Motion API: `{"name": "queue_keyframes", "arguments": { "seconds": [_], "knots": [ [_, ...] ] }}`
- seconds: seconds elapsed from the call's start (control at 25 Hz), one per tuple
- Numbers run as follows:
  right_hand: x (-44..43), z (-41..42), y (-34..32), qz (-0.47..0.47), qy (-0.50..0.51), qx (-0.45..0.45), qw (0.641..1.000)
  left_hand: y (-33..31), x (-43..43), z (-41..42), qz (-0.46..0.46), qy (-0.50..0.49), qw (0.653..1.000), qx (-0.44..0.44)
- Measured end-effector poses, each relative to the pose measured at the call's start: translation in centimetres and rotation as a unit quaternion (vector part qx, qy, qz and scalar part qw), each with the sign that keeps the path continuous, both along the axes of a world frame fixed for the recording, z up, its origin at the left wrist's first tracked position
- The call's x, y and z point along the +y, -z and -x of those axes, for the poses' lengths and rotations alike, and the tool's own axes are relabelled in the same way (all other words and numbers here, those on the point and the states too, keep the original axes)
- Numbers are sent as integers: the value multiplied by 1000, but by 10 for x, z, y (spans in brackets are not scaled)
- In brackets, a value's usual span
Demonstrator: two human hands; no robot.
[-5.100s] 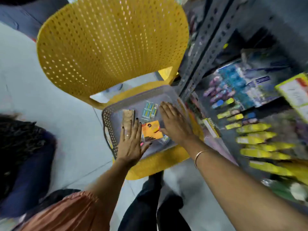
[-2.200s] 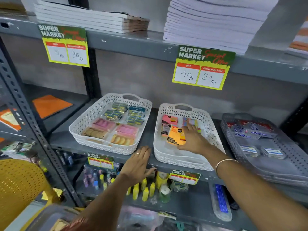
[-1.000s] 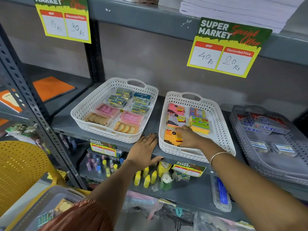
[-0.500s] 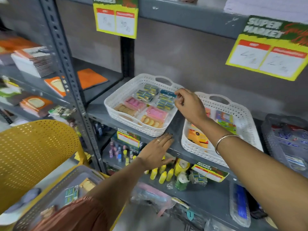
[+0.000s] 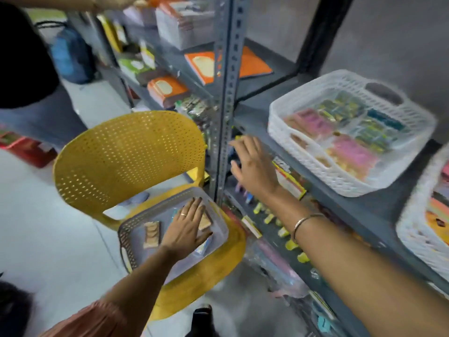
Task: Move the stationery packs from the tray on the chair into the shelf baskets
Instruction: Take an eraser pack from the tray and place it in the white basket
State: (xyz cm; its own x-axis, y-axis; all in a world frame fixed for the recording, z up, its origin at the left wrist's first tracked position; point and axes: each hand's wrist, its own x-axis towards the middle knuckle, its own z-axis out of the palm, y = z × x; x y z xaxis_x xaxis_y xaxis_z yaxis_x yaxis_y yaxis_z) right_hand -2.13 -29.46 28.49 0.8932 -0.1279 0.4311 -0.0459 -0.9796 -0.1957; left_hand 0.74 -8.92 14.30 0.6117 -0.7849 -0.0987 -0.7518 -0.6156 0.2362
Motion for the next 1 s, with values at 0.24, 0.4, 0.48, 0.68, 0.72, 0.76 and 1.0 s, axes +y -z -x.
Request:
{"name": "queue_keyframes", "arguments": {
  "seconds": [0.24, 0.4, 0.48, 0.68, 0.72, 0.76, 1.0],
  "knots": [
    [41, -32, 162, -113, 7, 209, 971, 103, 42, 10, -90, -56, 993, 54],
    [59, -44, 250, -108, 43, 293, 949, 161, 46, 24, -125, -68, 986, 90],
    [68, -52, 283, -147, 59, 378, 912, 182, 50, 30, -139, -68, 983, 102],
    [83, -72, 333, -159, 130, 437, 876, 202, 52, 35, -130, -73, 984, 101],
    [85, -74, 338, -150, 138, 436, 877, 202, 52, 34, -127, -74, 984, 99],
    [87, -75, 341, -150, 147, 429, 879, 201, 52, 33, -122, -77, 985, 97],
    [89, -73, 344, -167, 164, 378, 896, 204, 52, 32, -125, -73, 985, 94]
  ]
}}
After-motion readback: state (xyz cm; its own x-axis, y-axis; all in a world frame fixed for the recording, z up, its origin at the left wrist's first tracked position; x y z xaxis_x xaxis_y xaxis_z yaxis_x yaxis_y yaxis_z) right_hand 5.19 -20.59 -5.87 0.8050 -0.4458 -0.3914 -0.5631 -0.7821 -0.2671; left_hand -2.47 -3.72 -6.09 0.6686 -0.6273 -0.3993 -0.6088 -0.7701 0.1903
